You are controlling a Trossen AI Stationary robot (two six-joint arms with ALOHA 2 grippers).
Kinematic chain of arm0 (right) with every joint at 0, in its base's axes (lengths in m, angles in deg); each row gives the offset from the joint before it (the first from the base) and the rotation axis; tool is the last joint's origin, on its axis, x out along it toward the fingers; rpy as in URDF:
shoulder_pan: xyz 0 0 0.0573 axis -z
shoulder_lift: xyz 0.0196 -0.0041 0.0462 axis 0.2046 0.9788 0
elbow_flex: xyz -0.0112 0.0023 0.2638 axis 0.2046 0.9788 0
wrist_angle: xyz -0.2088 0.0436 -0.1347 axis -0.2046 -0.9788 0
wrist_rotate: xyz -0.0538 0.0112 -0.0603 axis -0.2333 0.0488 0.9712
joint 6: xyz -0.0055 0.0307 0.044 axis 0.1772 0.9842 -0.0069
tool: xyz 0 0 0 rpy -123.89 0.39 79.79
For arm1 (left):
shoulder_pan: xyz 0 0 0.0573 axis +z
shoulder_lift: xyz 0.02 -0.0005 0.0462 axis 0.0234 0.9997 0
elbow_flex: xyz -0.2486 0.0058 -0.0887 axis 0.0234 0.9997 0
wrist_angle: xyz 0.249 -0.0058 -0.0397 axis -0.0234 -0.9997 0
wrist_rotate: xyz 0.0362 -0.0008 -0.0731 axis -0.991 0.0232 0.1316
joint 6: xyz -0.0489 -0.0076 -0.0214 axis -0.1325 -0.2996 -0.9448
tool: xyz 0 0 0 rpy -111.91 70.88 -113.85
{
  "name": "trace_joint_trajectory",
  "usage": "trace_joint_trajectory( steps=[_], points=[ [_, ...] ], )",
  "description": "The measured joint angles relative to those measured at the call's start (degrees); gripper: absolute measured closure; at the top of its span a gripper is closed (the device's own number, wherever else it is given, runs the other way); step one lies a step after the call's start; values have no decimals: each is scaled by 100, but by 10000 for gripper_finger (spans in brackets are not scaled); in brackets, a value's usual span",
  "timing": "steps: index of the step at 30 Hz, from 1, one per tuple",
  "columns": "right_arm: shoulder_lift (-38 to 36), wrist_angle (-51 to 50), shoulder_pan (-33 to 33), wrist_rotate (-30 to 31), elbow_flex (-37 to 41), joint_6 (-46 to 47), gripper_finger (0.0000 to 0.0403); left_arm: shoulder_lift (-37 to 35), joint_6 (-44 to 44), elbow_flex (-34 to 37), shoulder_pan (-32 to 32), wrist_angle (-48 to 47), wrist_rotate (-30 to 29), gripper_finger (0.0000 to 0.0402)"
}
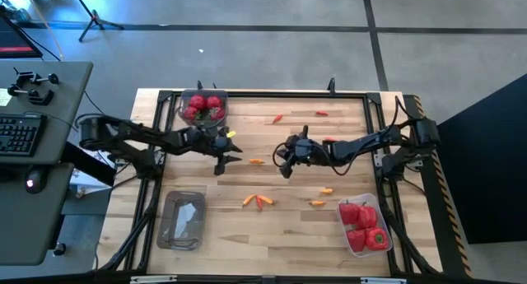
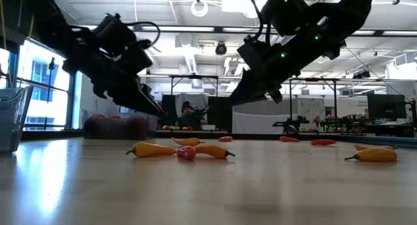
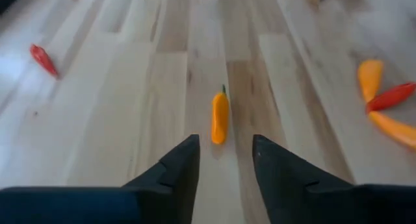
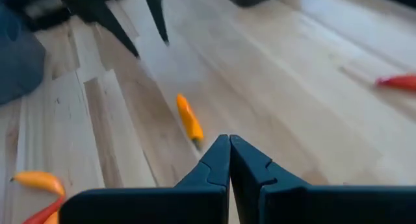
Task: Sort produce into baskets
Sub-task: Put the yellow chili pepper into the bottom black bin
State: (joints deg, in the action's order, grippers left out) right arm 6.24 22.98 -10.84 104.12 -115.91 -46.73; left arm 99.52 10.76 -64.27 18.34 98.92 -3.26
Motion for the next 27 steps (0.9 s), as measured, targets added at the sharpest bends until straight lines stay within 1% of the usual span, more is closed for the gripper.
trace_joint_trajectory(
  steps=[5,7,9,12,21,27],
  points=[
    [0,267,73,23,-4,-374,403,694,180,-318,-42,7,-32,251],
    [0,296,102,29,-4,-415,403,923,296,-446,-85,-2,-50,250],
    [0,314,132,29,-4,-417,403,1118,324,-580,-140,6,-269,251],
    [0,306,136,29,-4,-522,403,1327,404,-750,-211,14,-358,253],
    [0,344,138,31,-4,-760,403,1879,418,-1021,-421,2,-363,271],
    [0,346,138,31,-4,-780,403,2140,415,-1231,-449,22,-553,302]
  ],
)
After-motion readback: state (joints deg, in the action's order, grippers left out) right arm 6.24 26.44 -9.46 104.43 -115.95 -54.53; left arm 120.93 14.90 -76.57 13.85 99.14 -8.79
